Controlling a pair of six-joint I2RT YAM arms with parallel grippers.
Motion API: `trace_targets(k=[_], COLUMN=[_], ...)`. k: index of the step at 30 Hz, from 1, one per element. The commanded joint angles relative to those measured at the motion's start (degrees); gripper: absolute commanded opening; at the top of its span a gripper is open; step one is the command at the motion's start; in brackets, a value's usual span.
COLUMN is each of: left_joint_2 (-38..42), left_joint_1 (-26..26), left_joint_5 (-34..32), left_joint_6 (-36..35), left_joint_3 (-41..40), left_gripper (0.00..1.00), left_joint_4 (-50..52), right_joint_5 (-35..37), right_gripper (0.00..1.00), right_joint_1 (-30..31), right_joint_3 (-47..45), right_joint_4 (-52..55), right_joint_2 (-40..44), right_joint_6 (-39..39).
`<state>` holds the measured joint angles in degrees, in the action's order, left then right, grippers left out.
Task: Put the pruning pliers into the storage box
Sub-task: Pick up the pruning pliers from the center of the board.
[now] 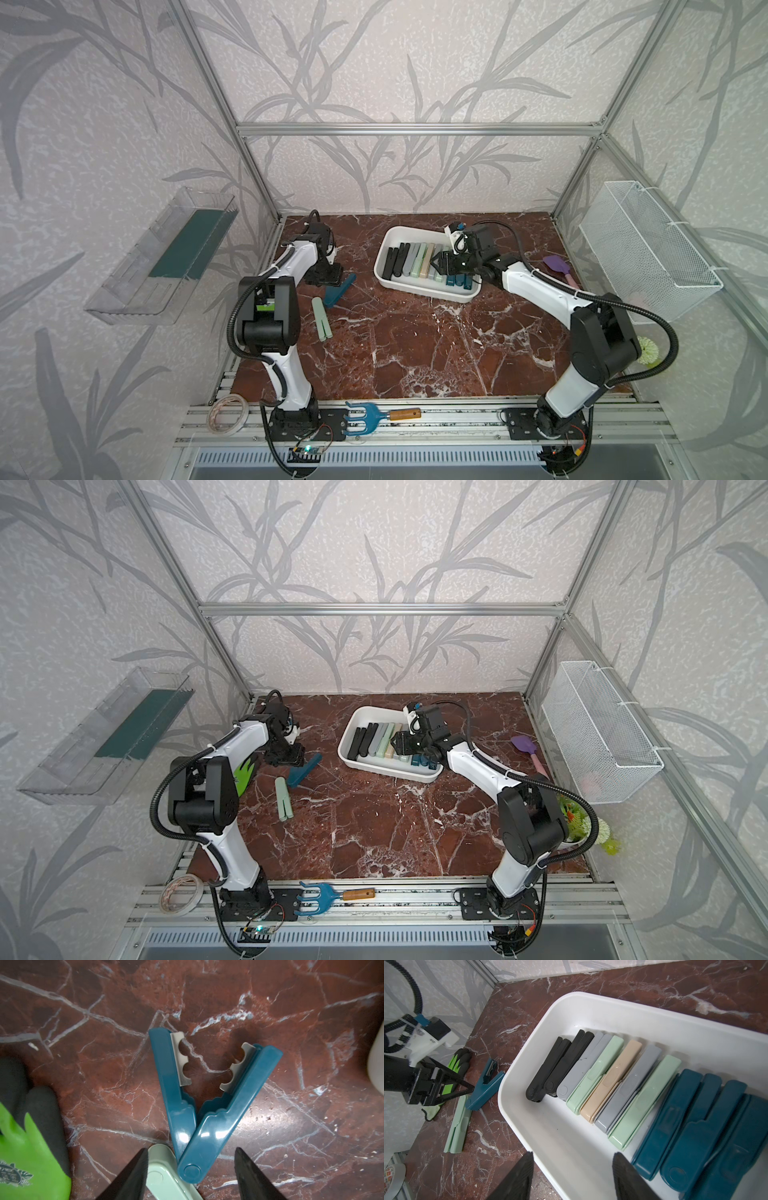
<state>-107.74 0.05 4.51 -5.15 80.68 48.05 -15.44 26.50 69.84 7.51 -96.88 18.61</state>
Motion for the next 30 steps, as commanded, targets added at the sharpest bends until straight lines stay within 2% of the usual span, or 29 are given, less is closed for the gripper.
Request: trace_targets(k=[1, 3, 10, 16, 19, 23, 30], left_joint_2=[1.78, 4.68, 18.43, 23.33, 24.14, 24.18, 19.40], left_joint_1=[-0.05, -0.05, 0.06, -0.05, -0.06, -0.05, 0.30], left_joint_5=[-1.08, -2.43, -11.20, -4.55, -5.44, -2.76, -3.31], left_joint_6=[-1.84, 2.30, 26.61, 38.89, 40.66, 38.92, 39.17], left_joint_3=[-1.20, -3.16, -13.23, -23.86, -27.03, -29.64, -32.61], left_gripper=[0.66, 0.66, 0.66, 0.66, 0.67, 0.67, 0.64], left_joint_4=[1.07, 0.73, 1.59, -3.56, -5.81, -8.44, -12.52], right_joint_5=[-2.44, -3.54, -6.32, -6.30, -5.75, -5.30, -4.20], right_gripper=[0.63, 0.64, 0.64, 0.64, 0.64, 0.64, 0.64], right_joint_1=[-0.23, -0.23, 0.33, 1.72, 2.43, 3.01, 3.89], right_joint_3=[-0.50, -0.26, 0.23, 0.53, 0.67, 0.76, 1.22], right_joint_4=[-1.87, -2.11, -2.44, -2.30, -1.82, -1.34, -0.58], right_joint_2=[1.19, 1.04, -0.59, -2.28, -2.25, -2.23, -2.89], right_joint_6=[-0.23, -0.38, -1.06, -1.41, -1.91, -2.27, -2.29])
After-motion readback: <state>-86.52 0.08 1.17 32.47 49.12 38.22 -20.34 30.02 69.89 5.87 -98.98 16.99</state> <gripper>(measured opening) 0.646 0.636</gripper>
